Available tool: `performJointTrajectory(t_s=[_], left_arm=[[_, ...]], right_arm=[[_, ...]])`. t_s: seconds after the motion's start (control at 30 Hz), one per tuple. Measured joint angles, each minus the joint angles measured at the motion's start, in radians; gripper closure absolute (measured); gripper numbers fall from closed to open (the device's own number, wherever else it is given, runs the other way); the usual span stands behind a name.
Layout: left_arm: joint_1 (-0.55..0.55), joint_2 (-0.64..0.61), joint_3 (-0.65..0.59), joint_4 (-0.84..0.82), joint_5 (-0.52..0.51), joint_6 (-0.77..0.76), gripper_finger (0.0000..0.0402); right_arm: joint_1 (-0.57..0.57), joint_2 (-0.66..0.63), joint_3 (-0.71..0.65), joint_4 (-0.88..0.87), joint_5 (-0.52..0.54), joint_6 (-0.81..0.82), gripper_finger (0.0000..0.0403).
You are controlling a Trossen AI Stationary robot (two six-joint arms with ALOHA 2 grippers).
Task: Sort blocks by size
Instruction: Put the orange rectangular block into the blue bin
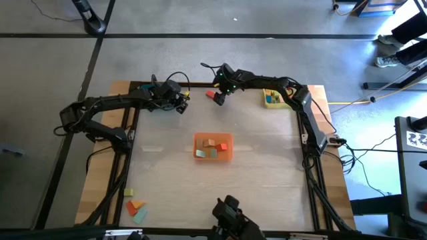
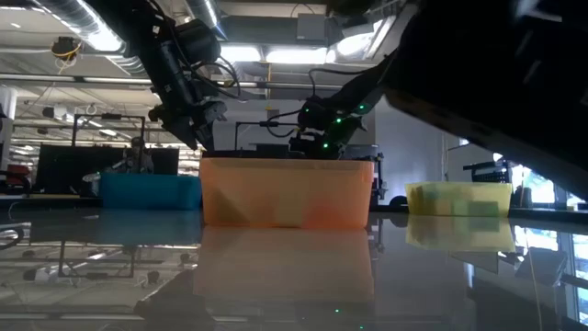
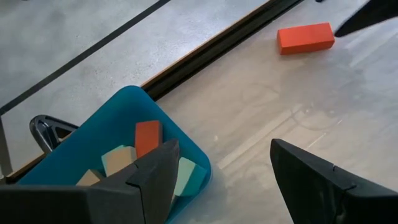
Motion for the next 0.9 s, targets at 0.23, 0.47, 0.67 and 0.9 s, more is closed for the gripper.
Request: performJointTrajectory(t_s=[0.23, 0.47, 0.67, 0.9], left_arm=[[0.0, 0.0, 0.0, 0.008, 0.0, 0.005, 0.0164], [0.0, 0.0, 0.0, 0.057, 0.005, 0.029, 0.0164], [0.0, -0.001, 0.0, 0.058, 0.006, 0.025, 0.0164], [0.0, -0.001, 0.0, 0.057, 0.008, 0.016, 0.0164]], right_arm=[[-0.011, 0.015, 0.053, -0.041, -0.025, 0.041, 0.0125], [-0.008, 0.014, 0.052, -0.065, -0.111, -0.031, 0.0169], [-0.014, 0.016, 0.052, -0.049, -0.234, -0.12, 0.0323], [-0.059, 0.047, 0.052, 0.022, -0.372, -0.132, 0.0381]])
